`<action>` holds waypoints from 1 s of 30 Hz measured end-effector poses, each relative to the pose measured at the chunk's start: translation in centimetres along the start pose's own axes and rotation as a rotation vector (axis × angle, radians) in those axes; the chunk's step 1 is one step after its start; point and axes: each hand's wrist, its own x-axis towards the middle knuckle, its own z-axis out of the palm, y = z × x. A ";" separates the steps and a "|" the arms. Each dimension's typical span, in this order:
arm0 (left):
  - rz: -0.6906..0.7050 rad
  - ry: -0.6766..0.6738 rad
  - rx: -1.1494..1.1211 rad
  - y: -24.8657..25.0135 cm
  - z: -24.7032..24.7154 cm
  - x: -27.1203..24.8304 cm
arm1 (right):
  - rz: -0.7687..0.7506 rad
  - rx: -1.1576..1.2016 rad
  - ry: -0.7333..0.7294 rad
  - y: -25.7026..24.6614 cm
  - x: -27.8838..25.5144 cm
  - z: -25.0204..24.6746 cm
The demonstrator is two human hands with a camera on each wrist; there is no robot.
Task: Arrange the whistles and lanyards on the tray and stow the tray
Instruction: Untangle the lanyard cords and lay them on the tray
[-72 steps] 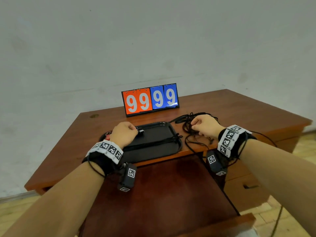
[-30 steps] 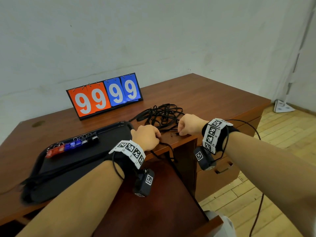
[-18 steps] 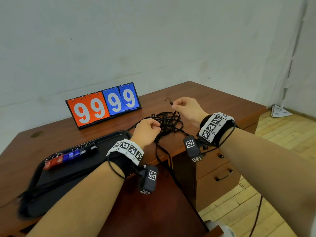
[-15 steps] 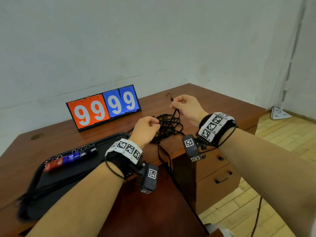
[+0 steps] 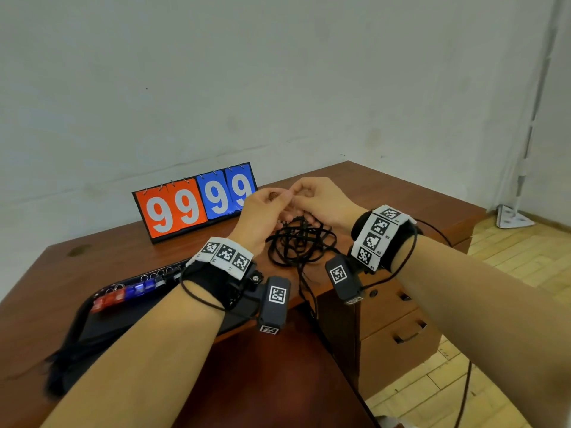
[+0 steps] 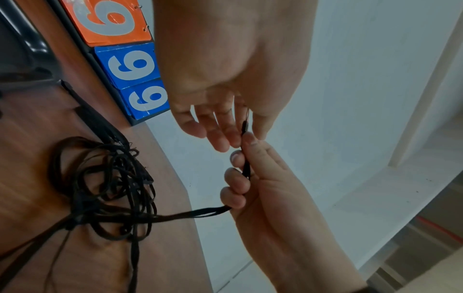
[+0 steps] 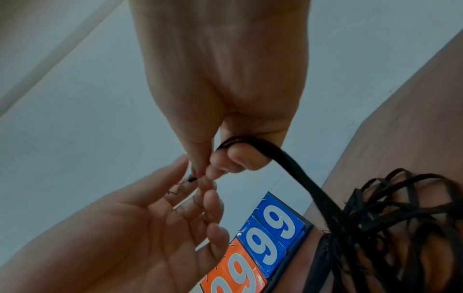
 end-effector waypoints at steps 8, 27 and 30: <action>0.032 0.167 0.042 -0.5 -2.1 0.1 | 0.004 -0.081 -0.028 -0.4 0.0 0.1; -0.022 0.541 -0.051 -1.8 -11.7 1.2 | 0.091 -0.168 0.162 3.1 -0.3 -3.1; -0.016 0.590 -0.037 -1.9 -13.6 0.6 | 0.105 -0.143 0.176 3.1 -0.5 -2.9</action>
